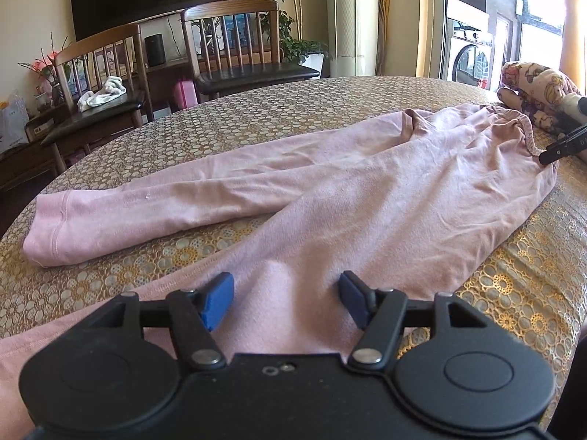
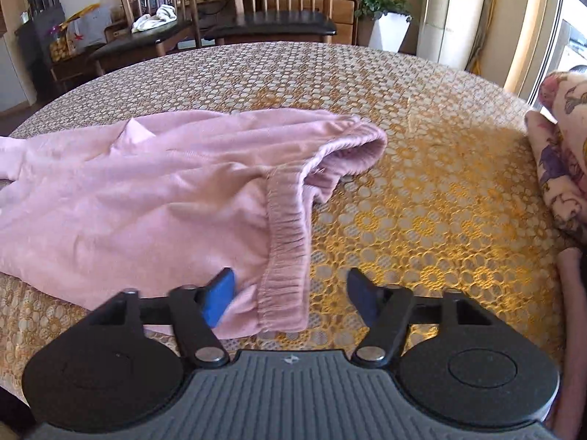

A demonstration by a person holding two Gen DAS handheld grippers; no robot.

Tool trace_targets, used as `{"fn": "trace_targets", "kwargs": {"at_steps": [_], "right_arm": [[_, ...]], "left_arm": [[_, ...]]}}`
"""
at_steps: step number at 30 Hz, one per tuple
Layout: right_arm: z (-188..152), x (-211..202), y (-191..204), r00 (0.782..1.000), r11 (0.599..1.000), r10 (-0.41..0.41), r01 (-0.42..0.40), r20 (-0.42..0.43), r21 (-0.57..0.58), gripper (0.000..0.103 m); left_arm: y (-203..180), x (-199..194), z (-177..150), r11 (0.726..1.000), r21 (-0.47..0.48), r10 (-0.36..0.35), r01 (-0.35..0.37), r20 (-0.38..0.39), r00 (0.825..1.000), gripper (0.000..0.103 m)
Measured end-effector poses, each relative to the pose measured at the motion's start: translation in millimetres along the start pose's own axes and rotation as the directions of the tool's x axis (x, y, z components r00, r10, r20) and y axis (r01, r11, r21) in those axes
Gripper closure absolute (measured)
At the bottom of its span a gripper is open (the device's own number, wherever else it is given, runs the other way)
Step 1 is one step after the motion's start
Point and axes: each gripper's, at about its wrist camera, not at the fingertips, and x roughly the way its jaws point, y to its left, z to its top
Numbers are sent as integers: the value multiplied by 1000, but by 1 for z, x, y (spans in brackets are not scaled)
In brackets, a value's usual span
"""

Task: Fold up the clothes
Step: 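Pull the waistband with the right gripper to straighten the sweatpants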

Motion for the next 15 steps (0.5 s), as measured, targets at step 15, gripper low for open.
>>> {"fn": "trace_targets", "kwargs": {"at_steps": [15], "right_arm": [[-16, -27, 15, 998, 996, -47, 49, 35, -71, 82]], "left_arm": [[-5, -5, -1, 999, 49, 10, -10, 1, 1000, 0]]}}
